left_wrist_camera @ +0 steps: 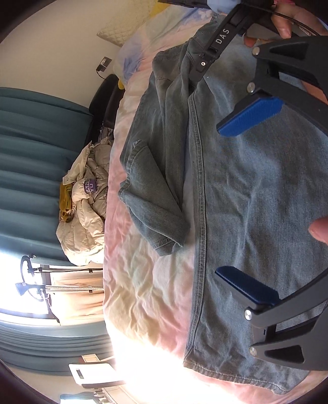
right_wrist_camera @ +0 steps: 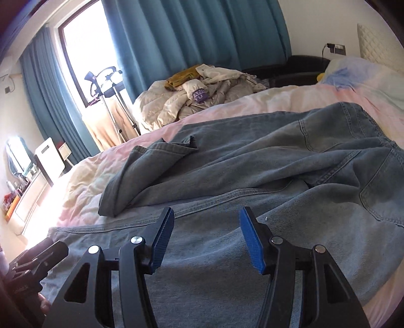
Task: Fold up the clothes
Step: 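Close the left tool on the leg hems of the folded jeans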
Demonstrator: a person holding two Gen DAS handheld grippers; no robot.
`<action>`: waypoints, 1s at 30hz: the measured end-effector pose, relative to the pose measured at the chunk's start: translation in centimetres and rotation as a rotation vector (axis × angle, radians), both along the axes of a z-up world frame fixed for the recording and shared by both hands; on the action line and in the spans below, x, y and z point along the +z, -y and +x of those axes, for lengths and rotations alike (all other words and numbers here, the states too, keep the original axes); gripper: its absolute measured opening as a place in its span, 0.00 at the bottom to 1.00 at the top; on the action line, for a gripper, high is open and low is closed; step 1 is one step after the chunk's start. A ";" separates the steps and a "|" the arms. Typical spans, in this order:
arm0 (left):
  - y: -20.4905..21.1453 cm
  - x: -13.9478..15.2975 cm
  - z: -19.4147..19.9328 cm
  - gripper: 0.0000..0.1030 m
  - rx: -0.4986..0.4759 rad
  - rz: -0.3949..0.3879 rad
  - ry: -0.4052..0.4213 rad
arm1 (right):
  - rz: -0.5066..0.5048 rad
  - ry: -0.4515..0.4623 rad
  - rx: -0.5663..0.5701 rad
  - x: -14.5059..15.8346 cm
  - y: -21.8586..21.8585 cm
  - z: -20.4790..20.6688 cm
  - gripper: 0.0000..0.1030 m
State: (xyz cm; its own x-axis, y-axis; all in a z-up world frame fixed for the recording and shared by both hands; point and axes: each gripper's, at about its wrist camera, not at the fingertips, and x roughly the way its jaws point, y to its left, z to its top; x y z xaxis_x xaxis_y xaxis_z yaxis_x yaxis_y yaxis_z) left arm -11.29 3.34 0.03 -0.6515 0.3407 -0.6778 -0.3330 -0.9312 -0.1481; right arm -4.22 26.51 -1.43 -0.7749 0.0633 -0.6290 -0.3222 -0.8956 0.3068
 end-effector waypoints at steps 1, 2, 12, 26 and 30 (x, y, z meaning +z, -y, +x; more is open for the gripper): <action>-0.4 0.0 -0.5 1.00 -0.011 -0.002 0.002 | -0.009 -0.001 -0.012 -0.2 -0.7 -0.2 0.53; -0.8 0.1 -1.0 1.00 -0.019 -0.005 0.002 | -0.010 -0.001 -0.027 -0.3 -1.2 -0.2 0.53; -3.8 0.3 -11.3 1.00 -0.083 -0.046 0.082 | -0.119 0.031 -0.066 -2.0 -3.0 -0.6 0.53; -5.6 -4.0 -23.9 0.88 -0.026 0.045 0.334 | -0.139 0.031 -0.063 -3.2 -2.9 -1.5 0.53; -6.2 -4.3 -23.8 0.52 -0.015 0.033 0.339 | -0.131 0.042 -0.052 -3.6 -2.6 -2.0 0.53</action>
